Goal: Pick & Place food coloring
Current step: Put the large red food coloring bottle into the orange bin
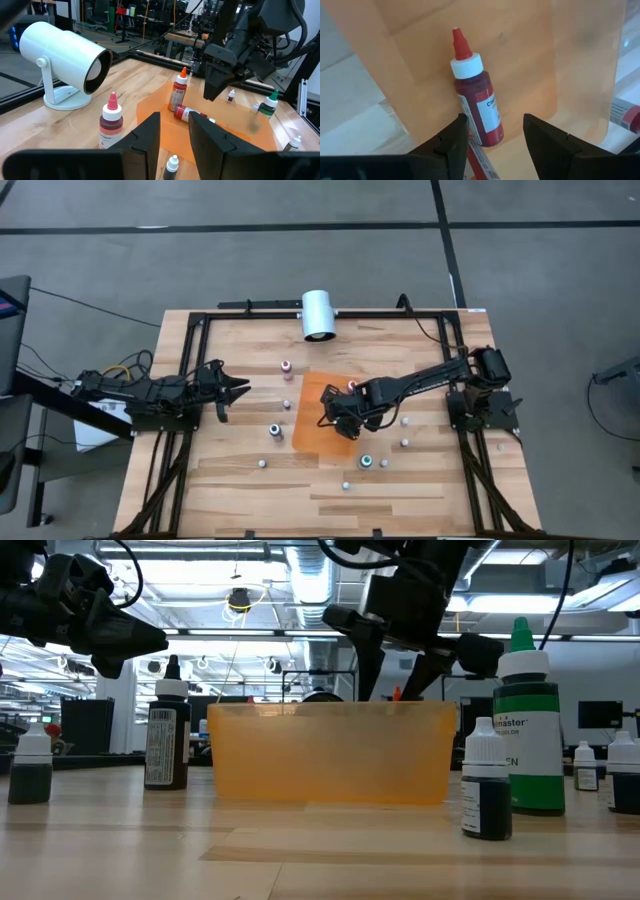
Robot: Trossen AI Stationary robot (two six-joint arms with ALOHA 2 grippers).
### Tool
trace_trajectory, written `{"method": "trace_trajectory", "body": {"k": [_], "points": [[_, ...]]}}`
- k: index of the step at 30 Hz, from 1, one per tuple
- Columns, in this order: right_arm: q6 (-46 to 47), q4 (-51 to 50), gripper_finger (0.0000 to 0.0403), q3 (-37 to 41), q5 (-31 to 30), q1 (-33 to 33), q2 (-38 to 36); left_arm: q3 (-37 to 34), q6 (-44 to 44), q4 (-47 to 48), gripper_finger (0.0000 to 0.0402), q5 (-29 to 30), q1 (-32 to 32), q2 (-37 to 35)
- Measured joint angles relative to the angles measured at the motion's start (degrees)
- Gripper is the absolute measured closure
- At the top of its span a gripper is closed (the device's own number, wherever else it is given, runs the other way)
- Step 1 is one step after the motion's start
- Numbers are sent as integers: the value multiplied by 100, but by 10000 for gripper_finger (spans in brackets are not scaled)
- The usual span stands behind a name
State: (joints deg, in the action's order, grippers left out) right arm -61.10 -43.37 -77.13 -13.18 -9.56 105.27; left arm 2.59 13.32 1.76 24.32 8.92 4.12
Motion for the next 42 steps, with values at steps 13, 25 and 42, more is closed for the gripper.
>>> {"method": "trace_trajectory", "body": {"k": [13,25,42], "points": [[210,-492,252,-732,391,16,401,0,0,4,309,2,-2,0],[273,-568,255,-799,384,49,767,0,-2,7,309,0,-2,1],[167,-451,252,-799,146,190,1130,0,-311,7,309,2,-1,0]]}}
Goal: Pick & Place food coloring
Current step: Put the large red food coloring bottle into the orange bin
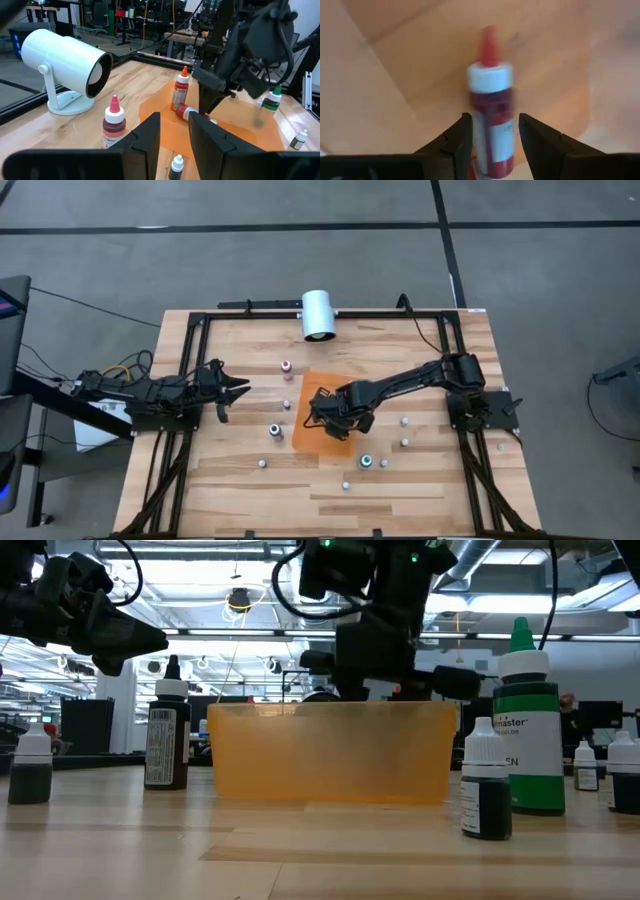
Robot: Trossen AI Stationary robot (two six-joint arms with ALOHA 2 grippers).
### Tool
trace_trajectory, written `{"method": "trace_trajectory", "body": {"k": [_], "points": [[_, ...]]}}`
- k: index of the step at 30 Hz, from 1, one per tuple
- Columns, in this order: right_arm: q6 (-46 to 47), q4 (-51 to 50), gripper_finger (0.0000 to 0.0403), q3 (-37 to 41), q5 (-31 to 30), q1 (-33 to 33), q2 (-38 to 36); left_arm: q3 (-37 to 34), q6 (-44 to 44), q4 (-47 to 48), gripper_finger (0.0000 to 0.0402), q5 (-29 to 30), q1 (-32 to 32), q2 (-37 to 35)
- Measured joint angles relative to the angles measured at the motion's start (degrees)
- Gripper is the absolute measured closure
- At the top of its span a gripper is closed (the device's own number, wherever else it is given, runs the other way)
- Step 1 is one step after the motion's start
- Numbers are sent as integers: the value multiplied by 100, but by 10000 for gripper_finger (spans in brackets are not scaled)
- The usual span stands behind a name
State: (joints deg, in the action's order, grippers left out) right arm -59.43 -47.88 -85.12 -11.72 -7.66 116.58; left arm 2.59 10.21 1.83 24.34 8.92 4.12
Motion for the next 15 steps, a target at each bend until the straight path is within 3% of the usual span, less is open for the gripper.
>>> {"method": "trace_trajectory", "body": {"k": [15], "points": [[30,38,254,4,-30,51,2,-2,1,0,309,0,-1,0]]}}
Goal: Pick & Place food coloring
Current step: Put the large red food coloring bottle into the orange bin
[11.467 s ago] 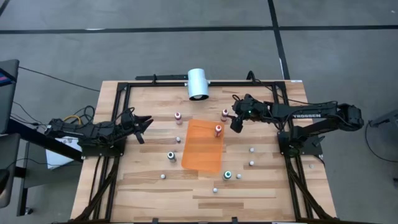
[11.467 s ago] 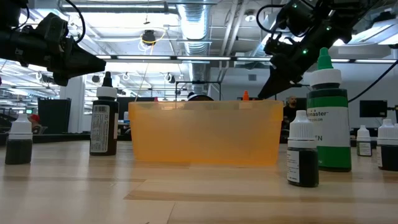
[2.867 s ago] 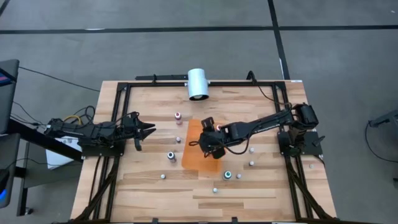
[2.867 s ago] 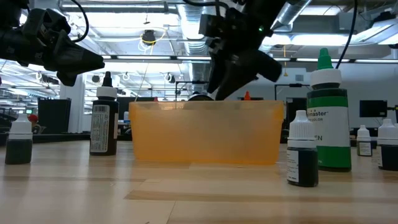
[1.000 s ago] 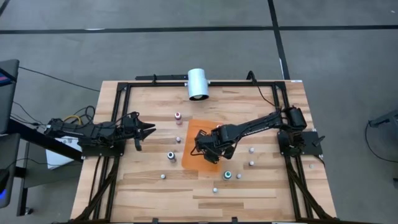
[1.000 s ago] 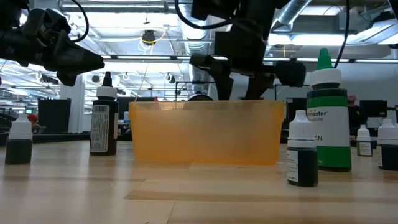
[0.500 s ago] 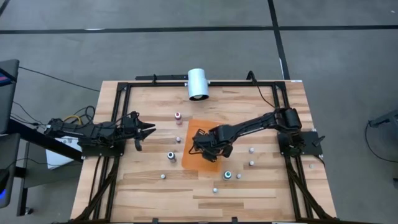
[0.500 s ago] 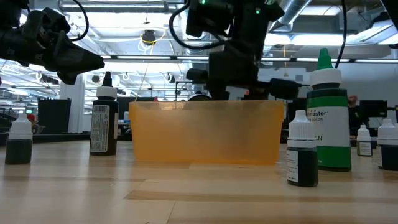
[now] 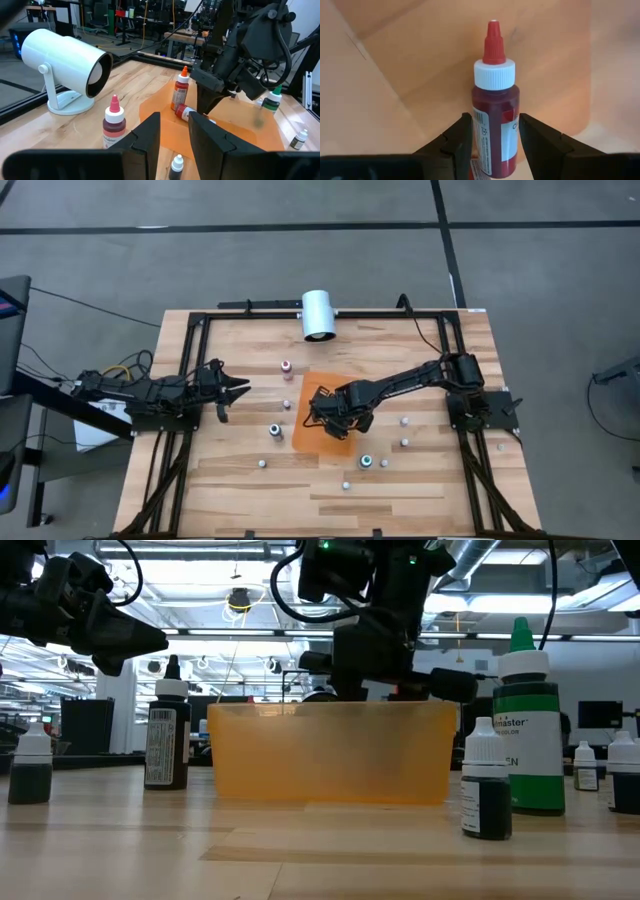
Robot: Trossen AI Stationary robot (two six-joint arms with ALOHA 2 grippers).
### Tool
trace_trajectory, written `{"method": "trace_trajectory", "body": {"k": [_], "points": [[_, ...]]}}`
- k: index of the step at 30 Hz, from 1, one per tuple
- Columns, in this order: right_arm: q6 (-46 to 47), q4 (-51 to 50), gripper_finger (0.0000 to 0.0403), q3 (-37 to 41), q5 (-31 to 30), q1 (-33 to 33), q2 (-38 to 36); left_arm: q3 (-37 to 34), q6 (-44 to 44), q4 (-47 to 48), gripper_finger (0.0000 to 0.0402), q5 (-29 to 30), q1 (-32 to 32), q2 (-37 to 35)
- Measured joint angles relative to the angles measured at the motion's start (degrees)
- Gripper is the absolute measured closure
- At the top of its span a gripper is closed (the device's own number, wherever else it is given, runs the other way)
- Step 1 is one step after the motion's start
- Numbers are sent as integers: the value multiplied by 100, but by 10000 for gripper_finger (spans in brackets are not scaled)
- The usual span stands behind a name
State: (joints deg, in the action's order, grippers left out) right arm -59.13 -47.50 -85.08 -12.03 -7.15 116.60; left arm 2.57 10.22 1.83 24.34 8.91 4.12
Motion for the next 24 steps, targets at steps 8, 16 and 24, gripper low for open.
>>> {"method": "trace_trajectory", "body": {"k": [8,16,24], "points": [[61,0,254,0,28,100,0,0,0,0,309,2,1,0],[103,25,255,-23,-106,105,269,0,2,0,309,0,0,0],[307,10,255,-46,-350,49,290,0,2,0,309,0,0,1]]}}
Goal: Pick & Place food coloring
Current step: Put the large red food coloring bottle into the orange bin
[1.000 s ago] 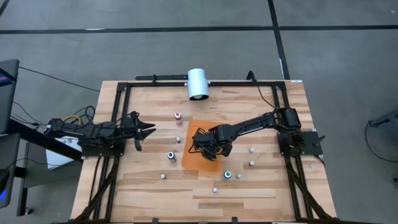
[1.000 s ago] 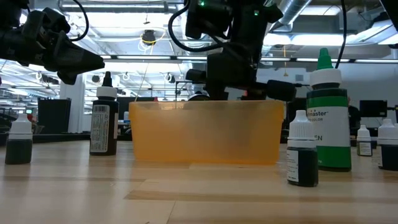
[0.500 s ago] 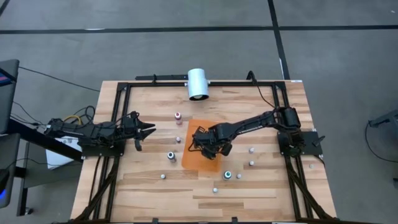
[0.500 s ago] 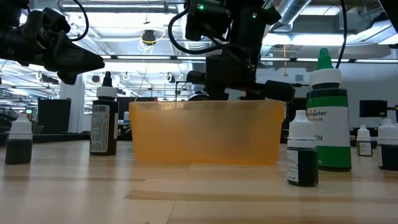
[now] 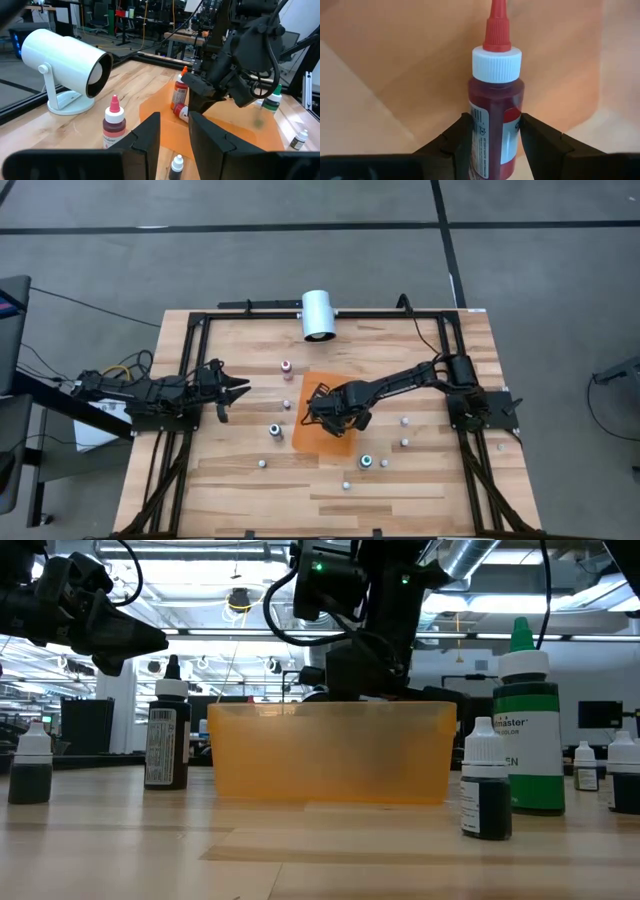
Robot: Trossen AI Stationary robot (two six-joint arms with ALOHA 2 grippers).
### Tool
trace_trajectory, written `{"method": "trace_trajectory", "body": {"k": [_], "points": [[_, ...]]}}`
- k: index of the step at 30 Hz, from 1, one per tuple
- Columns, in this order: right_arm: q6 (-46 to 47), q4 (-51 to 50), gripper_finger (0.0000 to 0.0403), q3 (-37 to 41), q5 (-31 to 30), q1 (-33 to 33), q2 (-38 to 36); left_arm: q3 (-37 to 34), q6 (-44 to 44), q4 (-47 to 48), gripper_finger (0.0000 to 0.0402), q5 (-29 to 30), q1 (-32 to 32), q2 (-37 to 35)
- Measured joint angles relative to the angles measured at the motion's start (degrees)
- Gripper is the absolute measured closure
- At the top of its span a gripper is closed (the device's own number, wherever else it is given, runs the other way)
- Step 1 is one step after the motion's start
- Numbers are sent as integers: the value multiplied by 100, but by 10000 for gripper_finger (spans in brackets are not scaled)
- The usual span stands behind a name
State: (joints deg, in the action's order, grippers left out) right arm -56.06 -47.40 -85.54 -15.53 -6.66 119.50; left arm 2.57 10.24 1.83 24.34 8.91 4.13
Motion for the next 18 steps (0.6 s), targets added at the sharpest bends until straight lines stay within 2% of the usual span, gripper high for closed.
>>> {"method": "trace_trajectory", "body": {"k": [7,18], "points": [[147,-38,262,-194,20,-7,33,0,0,0,309,0,1,0],[419,-38,340,-439,37,6,33,0,2,-1,309,0,0,-1]]}}
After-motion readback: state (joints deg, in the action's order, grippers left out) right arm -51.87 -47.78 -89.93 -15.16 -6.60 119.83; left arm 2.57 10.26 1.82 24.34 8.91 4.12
